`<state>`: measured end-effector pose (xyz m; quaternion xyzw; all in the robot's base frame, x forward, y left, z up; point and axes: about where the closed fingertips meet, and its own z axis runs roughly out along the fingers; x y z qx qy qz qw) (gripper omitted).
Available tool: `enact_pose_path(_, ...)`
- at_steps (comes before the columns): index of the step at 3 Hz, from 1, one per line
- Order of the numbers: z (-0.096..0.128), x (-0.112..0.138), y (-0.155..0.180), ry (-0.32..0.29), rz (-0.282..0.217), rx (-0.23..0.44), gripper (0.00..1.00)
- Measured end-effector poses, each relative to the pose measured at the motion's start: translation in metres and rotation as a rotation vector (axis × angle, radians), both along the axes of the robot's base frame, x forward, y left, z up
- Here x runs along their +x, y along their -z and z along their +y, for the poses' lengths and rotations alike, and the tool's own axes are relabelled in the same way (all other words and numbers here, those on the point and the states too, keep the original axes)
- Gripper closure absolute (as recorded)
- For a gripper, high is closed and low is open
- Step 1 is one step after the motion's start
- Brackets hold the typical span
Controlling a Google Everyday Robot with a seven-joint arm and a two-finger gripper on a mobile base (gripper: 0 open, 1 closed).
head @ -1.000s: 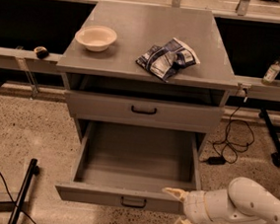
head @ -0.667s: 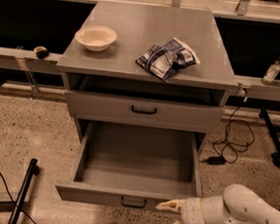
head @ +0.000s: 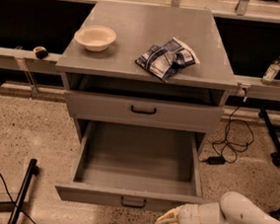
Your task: Close middle drawer
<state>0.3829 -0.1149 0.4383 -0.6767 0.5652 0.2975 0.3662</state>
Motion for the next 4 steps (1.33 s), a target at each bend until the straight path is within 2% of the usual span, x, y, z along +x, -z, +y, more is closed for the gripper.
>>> enact_pose_path(1,-0.004,0.016,0.026,0.054,0.028,-0.017,1.0)
enact_pose_path(2,-0.017,0.039,0.066,0.166,0.018,-0.013,1.0)
enact_pose_path(3,-0.026,0.054,0.088,0.312,-0.075,0.004,1.0)
enact_pose_path(4,-0.026,0.063,0.084,0.407,-0.178,0.029,1.0)
